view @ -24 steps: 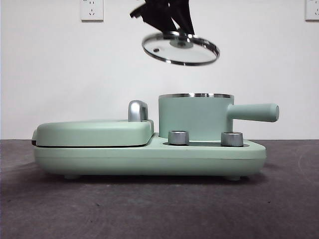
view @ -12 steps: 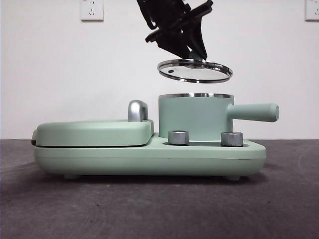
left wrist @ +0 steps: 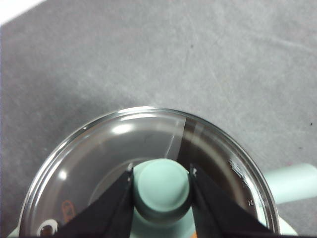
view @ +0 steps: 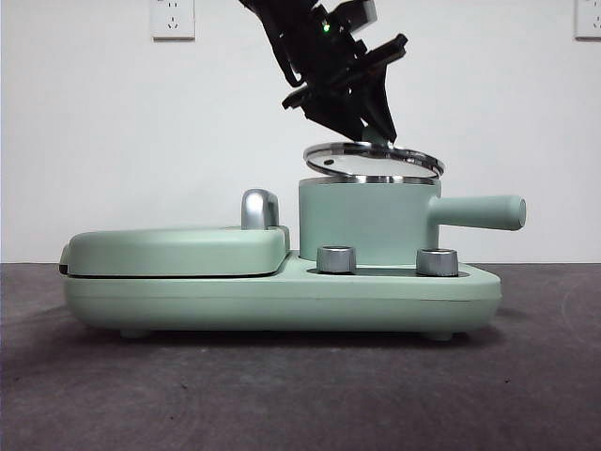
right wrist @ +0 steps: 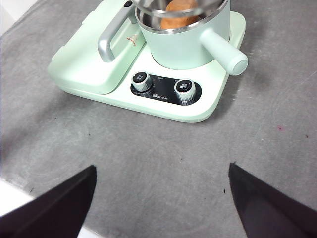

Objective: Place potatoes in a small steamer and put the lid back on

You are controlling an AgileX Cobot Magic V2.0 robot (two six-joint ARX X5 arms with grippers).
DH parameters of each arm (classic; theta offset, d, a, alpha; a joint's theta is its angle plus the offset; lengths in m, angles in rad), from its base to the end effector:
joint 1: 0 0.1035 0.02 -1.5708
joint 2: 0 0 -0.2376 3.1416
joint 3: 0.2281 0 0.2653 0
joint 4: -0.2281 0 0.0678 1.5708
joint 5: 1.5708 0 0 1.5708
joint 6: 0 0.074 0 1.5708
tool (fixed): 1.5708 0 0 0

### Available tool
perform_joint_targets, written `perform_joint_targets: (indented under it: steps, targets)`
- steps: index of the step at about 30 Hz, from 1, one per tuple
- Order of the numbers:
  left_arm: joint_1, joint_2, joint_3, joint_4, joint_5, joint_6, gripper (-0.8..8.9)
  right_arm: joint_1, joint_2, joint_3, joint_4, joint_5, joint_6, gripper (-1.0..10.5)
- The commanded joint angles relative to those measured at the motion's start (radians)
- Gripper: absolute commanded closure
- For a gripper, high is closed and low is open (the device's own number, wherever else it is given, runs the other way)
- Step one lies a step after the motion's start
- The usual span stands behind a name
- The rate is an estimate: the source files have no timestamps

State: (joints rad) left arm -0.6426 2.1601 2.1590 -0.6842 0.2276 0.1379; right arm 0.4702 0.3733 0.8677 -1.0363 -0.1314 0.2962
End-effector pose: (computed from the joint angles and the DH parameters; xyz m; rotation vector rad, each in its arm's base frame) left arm 0.4054 -0.3243 0.2722 0.2697 0.6339 -0.8828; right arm 0.1014 0.0624 0.2928 0.1876 0.6235 0.5008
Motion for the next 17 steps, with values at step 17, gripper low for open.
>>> perform_joint_targets:
  steps: [17]
  targets:
    - [0.004, 0.042, 0.040, 0.026, 0.009, 0.003, 7.97, 0.005, 0.002, 0.006, 0.011, -0.001, 0.011, 5.2]
